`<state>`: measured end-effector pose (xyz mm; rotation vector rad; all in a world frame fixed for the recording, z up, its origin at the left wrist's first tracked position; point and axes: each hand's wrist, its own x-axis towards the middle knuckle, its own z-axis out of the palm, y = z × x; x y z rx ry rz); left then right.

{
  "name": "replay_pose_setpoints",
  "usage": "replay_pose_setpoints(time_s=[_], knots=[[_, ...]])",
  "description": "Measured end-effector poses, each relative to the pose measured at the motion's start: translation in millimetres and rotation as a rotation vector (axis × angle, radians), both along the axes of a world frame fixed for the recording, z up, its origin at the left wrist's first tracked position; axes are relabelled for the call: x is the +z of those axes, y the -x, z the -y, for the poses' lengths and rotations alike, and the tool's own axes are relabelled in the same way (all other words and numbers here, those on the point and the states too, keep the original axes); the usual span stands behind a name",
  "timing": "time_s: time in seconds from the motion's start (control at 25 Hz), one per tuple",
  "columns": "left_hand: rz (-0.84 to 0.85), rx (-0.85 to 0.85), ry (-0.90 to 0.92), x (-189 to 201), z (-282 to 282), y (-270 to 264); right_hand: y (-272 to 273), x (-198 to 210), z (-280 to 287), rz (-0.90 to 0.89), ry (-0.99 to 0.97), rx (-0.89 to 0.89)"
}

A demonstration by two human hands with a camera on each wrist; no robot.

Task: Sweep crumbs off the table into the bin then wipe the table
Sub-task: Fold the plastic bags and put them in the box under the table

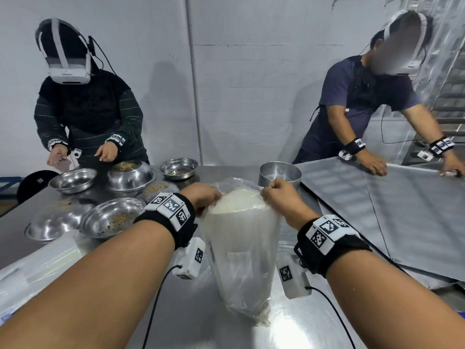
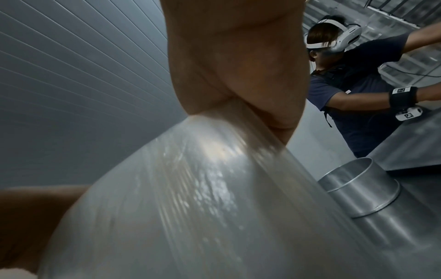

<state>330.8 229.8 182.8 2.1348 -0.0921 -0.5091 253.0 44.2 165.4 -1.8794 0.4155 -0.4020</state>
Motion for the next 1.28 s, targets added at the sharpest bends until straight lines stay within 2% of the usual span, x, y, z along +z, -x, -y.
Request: replay_pose_setpoints(time_s=[0.12, 0.2, 0.32, 0.4, 0.56, 0.64, 0.72, 0.76, 0.8, 0.84, 0.96, 1.12, 1.28], knots=[[0.084, -0.081, -0.243, 5.4, -1.3, 3.0, -1.9, 7.2, 3.2, -0.111, 0.126, 0.062], [0.184, -0.083, -0.351, 9.4, 0.0, 1.5, -0.7, 13.5, 5.0, -0.057, 0.255, 0.158], [0.365, -0.105, -0.654, 17.3, -0.4, -2.2, 0.5, 23.7, 3.0, -0.012, 0.442, 0.368], [0.467, -0.161, -0.734, 21.7, -3.6, -9.7, -2.5, 23.0, 3.5, -0.089, 0.462, 0.443], [0.471, -0.181, -0.845, 30.5, -15.2, -18.1, 1.5, 18.7, 9.6, -0.238, 0.454, 0.516], [0.594, -0.048, -0.826, 40.8, -18.8, -11.1, 4.4, 19.2, 11.1, -0.250, 0.424, 0.543], [0.829, 0.043, -0.603, 51.2, -21.0, 4.7, 6.2, 22.1, 11.8, -0.273, 0.405, 0.565], [0.912, -0.011, -0.437, 52.8, -21.3, 9.2, 7.1, 24.0, 12.0, -0.285, 0.411, 0.587], [0.915, -0.134, -0.308, 55.4, -20.0, 15.4, 6.8, 25.2, 12.2, -0.300, 0.423, 0.608], [0.849, -0.273, -0.246, 55.6, -19.1, 18.8, 4.6, 25.2, 12.4, -0.319, 0.442, 0.632], [0.551, -0.569, -0.365, 45.9, -15.6, 17.2, -4.4, 24.7, 13.5, -0.384, 0.496, 0.715], [0.447, -0.656, -0.451, 27.2, -16.0, 9.3, -11.0, 22.3, 15.6, -0.408, 0.525, 0.740], [0.347, -0.679, -0.391, 14.7, -15.3, 0.6, -10.3, 23.0, 16.1, -0.437, 0.462, 0.781]])
